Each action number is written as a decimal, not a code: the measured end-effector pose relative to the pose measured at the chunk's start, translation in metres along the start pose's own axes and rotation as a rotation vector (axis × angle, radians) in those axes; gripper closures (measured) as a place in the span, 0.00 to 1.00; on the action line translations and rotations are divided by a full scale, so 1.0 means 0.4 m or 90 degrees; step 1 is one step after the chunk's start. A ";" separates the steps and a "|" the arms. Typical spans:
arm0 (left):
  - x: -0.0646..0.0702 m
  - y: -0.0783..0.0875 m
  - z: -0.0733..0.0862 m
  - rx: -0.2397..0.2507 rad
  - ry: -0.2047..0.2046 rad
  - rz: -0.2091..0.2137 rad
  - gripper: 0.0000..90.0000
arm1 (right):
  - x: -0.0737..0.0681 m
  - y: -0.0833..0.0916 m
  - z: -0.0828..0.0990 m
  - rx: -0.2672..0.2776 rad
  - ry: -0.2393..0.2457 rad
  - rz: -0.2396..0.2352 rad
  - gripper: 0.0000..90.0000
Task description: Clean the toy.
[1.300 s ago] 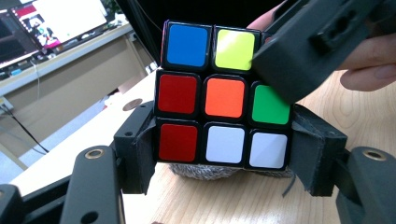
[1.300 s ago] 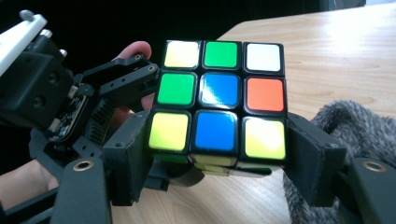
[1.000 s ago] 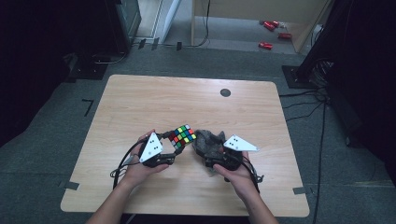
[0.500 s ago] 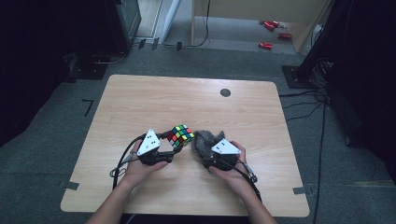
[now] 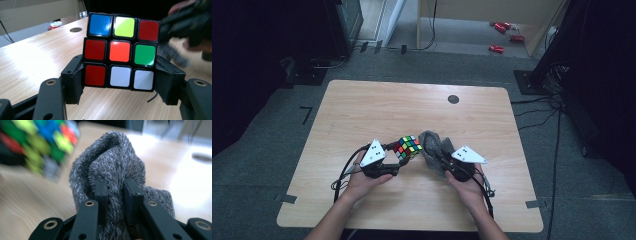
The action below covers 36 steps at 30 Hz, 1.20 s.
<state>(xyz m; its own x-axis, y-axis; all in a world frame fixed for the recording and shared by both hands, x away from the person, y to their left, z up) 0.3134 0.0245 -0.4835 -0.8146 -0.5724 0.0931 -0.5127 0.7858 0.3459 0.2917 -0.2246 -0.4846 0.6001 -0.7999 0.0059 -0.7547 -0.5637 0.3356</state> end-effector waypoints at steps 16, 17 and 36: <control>0.058 -0.016 -0.005 -0.006 -0.048 0.033 0.39 | -0.050 0.034 -0.058 0.081 -0.059 -0.075 0.84; 0.058 -0.016 -0.005 -0.005 -0.047 0.035 0.39 | -0.045 0.033 -0.054 0.076 -0.070 -0.077 0.84; 0.067 -0.017 -0.008 -0.006 -0.061 0.040 0.39 | -0.079 0.058 -0.095 0.110 -0.058 -0.131 0.84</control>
<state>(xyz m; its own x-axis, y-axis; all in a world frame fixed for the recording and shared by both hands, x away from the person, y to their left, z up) 0.2958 0.0031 -0.4805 -0.8675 -0.4968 0.0259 -0.4574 0.8169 0.3514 0.2654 -0.2047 -0.4411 0.7247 -0.6763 -0.1321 -0.6587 -0.7362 0.1554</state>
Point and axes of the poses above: each handheld gripper's, and its own axes: y roughly backward along the jaws, z roughly out of its underside, x roughly to its right, the point moved 3 cm from there along -y, roughly forward along the jaws, and after that the axes turned 7 degrees about y, right-handed, at the moved point
